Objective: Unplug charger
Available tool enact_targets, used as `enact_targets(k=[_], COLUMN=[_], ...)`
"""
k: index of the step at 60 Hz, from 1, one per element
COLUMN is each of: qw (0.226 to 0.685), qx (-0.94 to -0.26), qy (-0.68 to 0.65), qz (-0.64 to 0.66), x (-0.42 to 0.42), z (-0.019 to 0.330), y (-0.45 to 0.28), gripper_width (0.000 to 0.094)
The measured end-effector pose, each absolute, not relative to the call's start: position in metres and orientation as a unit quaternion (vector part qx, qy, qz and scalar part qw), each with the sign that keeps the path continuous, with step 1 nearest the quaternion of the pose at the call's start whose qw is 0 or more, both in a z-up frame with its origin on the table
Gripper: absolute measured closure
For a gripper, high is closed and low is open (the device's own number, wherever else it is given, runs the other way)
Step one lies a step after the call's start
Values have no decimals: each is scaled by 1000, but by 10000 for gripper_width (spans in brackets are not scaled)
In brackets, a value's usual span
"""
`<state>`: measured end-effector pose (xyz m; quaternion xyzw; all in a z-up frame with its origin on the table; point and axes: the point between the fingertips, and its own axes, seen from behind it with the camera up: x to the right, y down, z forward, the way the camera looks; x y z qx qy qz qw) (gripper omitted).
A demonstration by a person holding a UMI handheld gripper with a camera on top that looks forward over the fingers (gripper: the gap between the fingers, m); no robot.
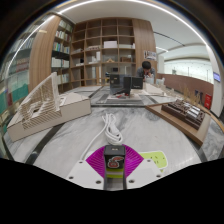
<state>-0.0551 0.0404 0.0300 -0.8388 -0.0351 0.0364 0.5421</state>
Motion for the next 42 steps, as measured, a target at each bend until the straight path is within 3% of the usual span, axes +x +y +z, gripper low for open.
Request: enact_targets(k=[10, 17, 22, 26, 32, 42], qw=[560, 645, 656, 655, 617, 510], qx=[-825, -759, -751, -753, -785, -858], qy=[-72, -91, -74, -62, -43, -28], qz=[18, -17, -1, -13, -31, -42], x=[-59, -48, -30, 5, 56, 114], z=[39, 142, 188, 202, 173, 60], y=[34, 27, 18, 11, 2, -19], gripper_width=[828, 829, 828, 829, 828, 803])
